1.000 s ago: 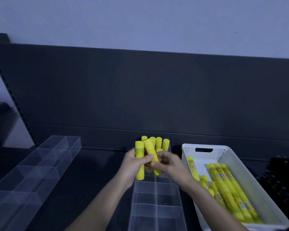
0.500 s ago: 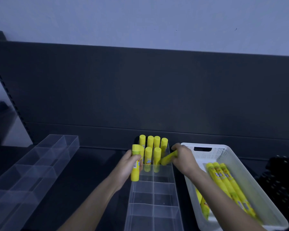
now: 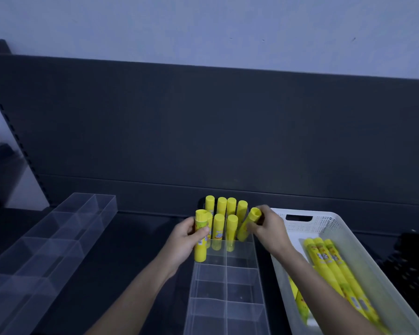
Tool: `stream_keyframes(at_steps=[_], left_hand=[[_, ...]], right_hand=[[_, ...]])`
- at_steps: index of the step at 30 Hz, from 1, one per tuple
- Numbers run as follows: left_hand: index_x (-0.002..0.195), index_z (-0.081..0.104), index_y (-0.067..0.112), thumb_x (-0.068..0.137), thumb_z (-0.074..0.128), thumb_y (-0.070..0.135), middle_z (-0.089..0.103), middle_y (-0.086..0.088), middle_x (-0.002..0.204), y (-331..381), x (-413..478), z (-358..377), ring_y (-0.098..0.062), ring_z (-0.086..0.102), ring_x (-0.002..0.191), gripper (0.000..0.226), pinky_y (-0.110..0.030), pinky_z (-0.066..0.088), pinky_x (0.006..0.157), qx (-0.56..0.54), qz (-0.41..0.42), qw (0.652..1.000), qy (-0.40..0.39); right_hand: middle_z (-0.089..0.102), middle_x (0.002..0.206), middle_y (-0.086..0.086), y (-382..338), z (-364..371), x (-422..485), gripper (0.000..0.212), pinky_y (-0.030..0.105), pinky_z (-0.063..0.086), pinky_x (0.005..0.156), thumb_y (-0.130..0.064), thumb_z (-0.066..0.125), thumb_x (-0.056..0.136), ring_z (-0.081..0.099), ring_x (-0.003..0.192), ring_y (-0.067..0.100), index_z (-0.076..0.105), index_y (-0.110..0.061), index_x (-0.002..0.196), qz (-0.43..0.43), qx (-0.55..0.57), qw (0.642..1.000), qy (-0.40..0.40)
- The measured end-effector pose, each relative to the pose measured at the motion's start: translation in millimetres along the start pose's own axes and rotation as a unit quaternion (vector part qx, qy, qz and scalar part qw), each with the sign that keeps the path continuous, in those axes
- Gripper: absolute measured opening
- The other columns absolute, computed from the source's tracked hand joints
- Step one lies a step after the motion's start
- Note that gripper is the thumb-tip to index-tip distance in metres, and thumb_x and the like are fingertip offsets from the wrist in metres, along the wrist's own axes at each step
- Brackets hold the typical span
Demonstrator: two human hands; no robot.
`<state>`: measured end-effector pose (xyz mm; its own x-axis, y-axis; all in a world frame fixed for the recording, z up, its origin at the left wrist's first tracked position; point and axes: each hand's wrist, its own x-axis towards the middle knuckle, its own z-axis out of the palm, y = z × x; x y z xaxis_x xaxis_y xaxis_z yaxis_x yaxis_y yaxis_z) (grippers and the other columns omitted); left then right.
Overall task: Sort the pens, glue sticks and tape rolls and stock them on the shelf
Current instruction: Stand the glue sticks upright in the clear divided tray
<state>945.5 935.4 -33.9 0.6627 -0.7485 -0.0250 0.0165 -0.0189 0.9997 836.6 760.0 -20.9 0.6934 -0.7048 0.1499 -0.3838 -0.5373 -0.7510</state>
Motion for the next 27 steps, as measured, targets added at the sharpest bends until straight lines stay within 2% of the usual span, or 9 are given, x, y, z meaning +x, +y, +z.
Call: stream_keyframes(at_steps=[3,5,9,12,15,18,21,24,27], left_hand=[[0.100,0.062,0.021,0.091,0.054,0.010,0.068,0.006,0.094,3.0,1.8,5.9,-0.013,0.064,0.090,0.015,-0.032,0.051,0.086,-0.007,0.006,1.000,-0.008],[0.099,0.060,0.020,0.093,0.053,0.012,0.067,0.005,0.088,6.6,4.3,13.0,-0.012,0.064,0.082,0.012,-0.029,0.052,0.078,-0.014,0.006,1.000,-0.009],[0.091,0.055,0.018,0.091,0.056,0.014,0.055,0.003,0.070,19.6,9.7,30.5,-0.010,0.053,0.060,0.005,-0.027,0.046,0.059,-0.031,0.006,0.999,0.007],[0.085,0.058,0.015,0.079,0.071,0.023,0.056,0.007,0.065,30.0,13.8,39.4,-0.007,0.051,0.056,0.016,-0.024,0.045,0.056,-0.012,0.034,0.999,-0.015],[0.081,0.061,0.011,0.081,0.071,0.016,0.058,0.003,0.061,32.2,15.4,45.1,-0.011,0.050,0.054,0.010,-0.025,0.044,0.051,0.000,0.015,1.000,-0.012],[0.080,0.065,0.006,0.079,0.070,0.017,0.059,0.000,0.058,28.2,13.9,42.1,-0.017,0.051,0.054,0.012,-0.028,0.043,0.053,-0.046,0.006,0.999,0.015],[0.090,0.065,0.004,0.084,0.067,0.017,0.061,-0.004,0.065,25.6,11.6,32.0,-0.014,0.055,0.053,0.014,-0.028,0.046,0.050,-0.082,-0.011,0.996,0.038],[0.097,0.065,0.007,0.087,0.062,0.012,0.062,0.000,0.071,20.5,9.0,26.9,-0.005,0.056,0.053,0.012,-0.022,0.046,0.051,-0.024,-0.001,0.999,0.023],[0.084,0.060,0.016,0.092,0.056,0.017,0.059,0.002,0.071,14.0,6.1,19.2,-0.009,0.056,0.061,0.009,-0.023,0.047,0.057,0.001,-0.016,0.999,0.032]], right_hand=[[0.059,0.080,0.003,-8.8,-12.7,-3.0,0.016,0.025,0.042,0.063,-0.002,0.060,0.079,0.055,0.074,0.019,0.055,-0.015,0.088,-0.011,0.108,0.994,0.006],[0.057,0.079,0.004,-16.5,-17.8,-5.6,0.014,0.023,0.043,0.063,-0.002,0.058,0.081,0.054,0.071,0.017,0.056,-0.016,0.083,-0.038,0.132,0.990,-0.017],[0.049,0.085,0.000,-25.8,-16.9,-11.1,0.020,0.010,0.037,0.069,-0.007,0.062,0.082,0.051,0.080,0.015,0.063,-0.014,0.101,-0.118,0.027,0.990,-0.073],[0.052,0.090,-0.002,-25.7,-15.5,-17.5,0.034,0.005,0.037,0.066,-0.010,0.067,0.080,0.050,0.078,0.006,0.055,-0.021,0.110,-0.137,0.010,0.986,-0.095],[0.052,0.076,-0.008,-19.7,-14.5,-21.9,0.037,0.011,0.038,0.062,-0.009,0.074,0.073,0.046,0.064,0.001,0.047,-0.031,0.087,-0.127,0.049,0.984,-0.112],[0.056,0.076,-0.005,-10.1,-22.9,-21.5,0.028,0.019,0.041,0.064,-0.013,0.078,0.071,0.050,0.067,0.005,0.055,-0.021,0.085,-0.073,0.138,0.980,-0.123],[0.058,0.073,0.005,-5.2,-32.3,-22.0,0.013,0.018,0.042,0.055,-0.007,0.070,0.079,0.051,0.064,0.013,0.059,-0.009,0.086,-0.018,0.237,0.961,-0.141],[0.056,0.068,0.007,-11.4,-31.9,-20.2,0.014,0.018,0.043,0.050,0.005,0.064,0.080,0.050,0.059,0.016,0.060,-0.007,0.087,0.046,0.345,0.934,-0.078],[0.054,0.069,0.002,-13.3,-32.6,-7.8,0.022,0.022,0.042,0.056,0.003,0.066,0.077,0.049,0.060,0.015,0.060,-0.004,0.097,0.059,0.271,0.960,0.039]])
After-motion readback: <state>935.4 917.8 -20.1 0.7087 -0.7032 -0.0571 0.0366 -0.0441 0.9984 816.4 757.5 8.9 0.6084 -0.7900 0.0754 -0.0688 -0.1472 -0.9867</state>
